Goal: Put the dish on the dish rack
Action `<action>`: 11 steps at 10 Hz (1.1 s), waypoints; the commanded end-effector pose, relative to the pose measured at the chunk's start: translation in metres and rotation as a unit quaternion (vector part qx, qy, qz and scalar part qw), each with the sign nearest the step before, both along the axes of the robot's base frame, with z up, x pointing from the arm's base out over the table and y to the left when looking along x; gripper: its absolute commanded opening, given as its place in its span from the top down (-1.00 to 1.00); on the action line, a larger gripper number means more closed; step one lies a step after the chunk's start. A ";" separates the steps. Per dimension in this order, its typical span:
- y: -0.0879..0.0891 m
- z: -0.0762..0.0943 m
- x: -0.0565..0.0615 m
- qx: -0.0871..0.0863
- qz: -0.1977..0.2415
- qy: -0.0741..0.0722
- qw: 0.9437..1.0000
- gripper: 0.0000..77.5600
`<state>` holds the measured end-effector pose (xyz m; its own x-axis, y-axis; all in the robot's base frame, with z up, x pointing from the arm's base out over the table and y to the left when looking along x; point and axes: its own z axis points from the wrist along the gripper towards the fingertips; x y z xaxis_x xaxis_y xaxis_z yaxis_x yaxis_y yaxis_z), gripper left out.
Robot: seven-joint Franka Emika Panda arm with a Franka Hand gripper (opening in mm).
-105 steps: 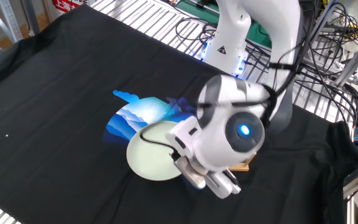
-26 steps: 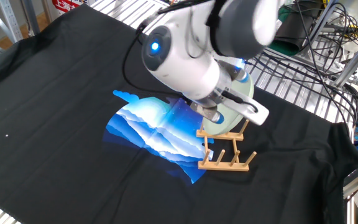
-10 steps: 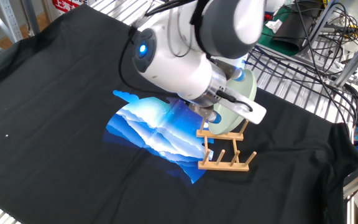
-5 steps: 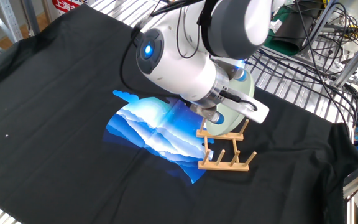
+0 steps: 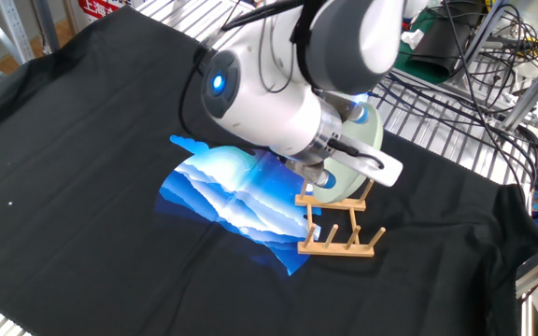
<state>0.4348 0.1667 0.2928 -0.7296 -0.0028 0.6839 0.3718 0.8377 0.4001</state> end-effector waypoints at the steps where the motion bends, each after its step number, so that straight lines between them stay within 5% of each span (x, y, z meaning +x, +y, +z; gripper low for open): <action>1: 0.019 0.006 0.012 0.012 -0.011 0.019 1.000 0.97; 7: 0.042 -0.008 0.018 0.031 -0.016 0.042 0.998 0.97; 9: 0.043 -0.008 0.019 0.058 -0.027 0.064 0.996 0.97; 11: 0.045 -0.012 0.019 0.048 -0.023 0.081 0.995 0.97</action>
